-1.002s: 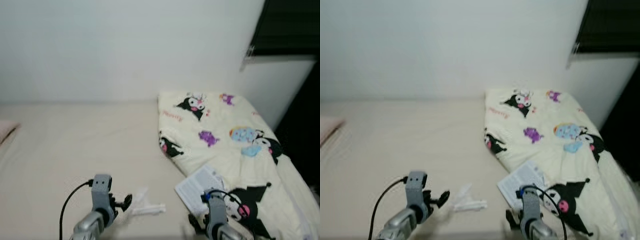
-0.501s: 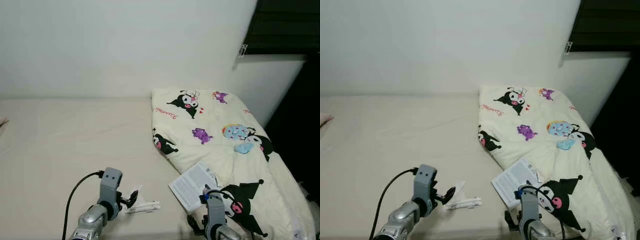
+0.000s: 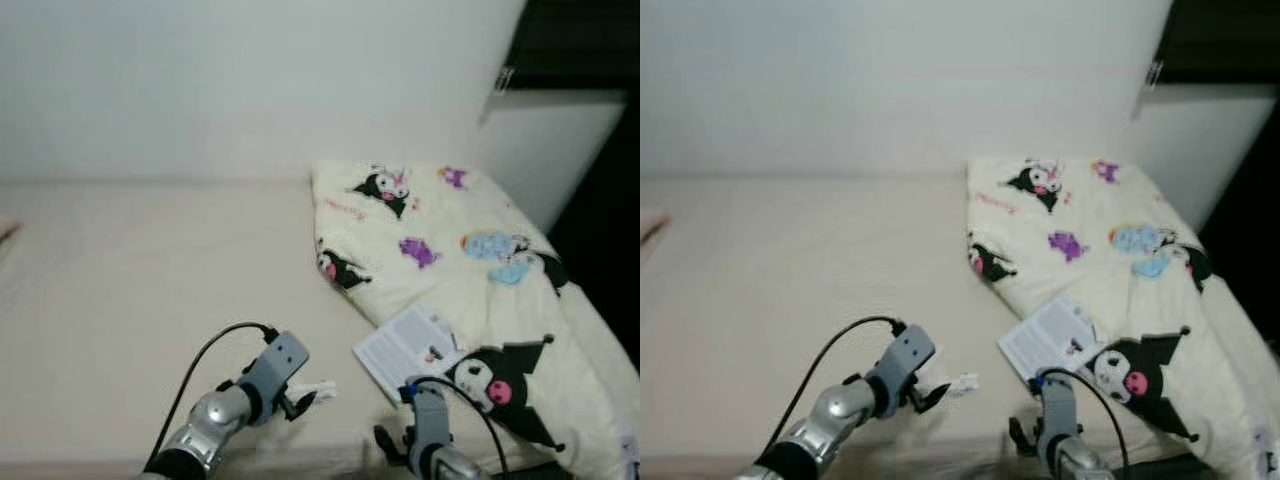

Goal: Clean up the room

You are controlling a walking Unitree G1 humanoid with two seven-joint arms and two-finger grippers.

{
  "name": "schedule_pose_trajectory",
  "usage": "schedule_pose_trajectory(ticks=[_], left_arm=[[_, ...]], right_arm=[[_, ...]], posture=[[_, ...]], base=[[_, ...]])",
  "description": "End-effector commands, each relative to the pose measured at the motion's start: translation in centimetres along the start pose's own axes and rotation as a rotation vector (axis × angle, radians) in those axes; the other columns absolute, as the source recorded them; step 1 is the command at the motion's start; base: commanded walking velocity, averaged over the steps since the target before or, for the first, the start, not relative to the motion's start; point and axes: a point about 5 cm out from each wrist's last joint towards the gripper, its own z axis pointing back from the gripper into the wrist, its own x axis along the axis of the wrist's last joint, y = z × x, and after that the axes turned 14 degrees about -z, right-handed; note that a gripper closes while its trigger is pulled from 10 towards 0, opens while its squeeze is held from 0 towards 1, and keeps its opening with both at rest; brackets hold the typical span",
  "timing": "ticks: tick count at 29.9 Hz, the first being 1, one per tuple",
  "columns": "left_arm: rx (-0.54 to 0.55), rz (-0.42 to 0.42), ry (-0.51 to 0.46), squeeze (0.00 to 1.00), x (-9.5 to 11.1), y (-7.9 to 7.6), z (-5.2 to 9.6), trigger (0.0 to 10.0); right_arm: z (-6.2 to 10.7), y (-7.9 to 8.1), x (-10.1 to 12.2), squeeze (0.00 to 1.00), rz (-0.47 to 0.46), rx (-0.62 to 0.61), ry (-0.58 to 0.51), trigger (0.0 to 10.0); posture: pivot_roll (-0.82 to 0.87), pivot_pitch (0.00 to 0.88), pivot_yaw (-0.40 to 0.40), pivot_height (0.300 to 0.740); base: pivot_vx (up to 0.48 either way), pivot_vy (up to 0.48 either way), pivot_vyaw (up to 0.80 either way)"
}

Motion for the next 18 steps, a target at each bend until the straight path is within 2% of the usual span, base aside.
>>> schedule_pose_trajectory(ticks=[1, 7, 15, 18], left_arm=[[-0.022, 0.012, 0.005, 0.00, 0.4, -0.2, -0.5, 10.0], [-0.012, 0.033, 0.003, 0.00, 1.3, -0.4, -1.2, 10.0], [0.073, 0.092, 0.011, 0.00, 1.9, -0.1, -1.8, 10.0], [0.170, 0.108, -0.004, 0.00, 2.5, 0.6, -2.0, 10.0]], right_arm=[[0.0, -0.1, 0.0, 0.00, -0.004, -0.005, 0.004, 10.0], [0.0, -0.1, 0.1, 0.00, -0.003, -0.010, -0.001, 10.0], [0.0, 0.1, 0.0, 0.00, -0.005, -0.006, -0.006, 10.0], [0.0, 0.1, 0.0, 0.00, -0.011, -0.004, -0.023, 10.0]], posture=[[-0.10, 0.008, -0.014, 0.585], [-0.10, 0.011, -0.010, 0.560], [-0.10, 0.019, -0.007, 0.515], [-0.10, 0.022, -0.002, 0.515]], base=[[0.000, 0.000, 0.00], [0.000, 0.000, 0.00], [0.000, 0.000, 0.00], [0.000, 0.000, 0.00]])
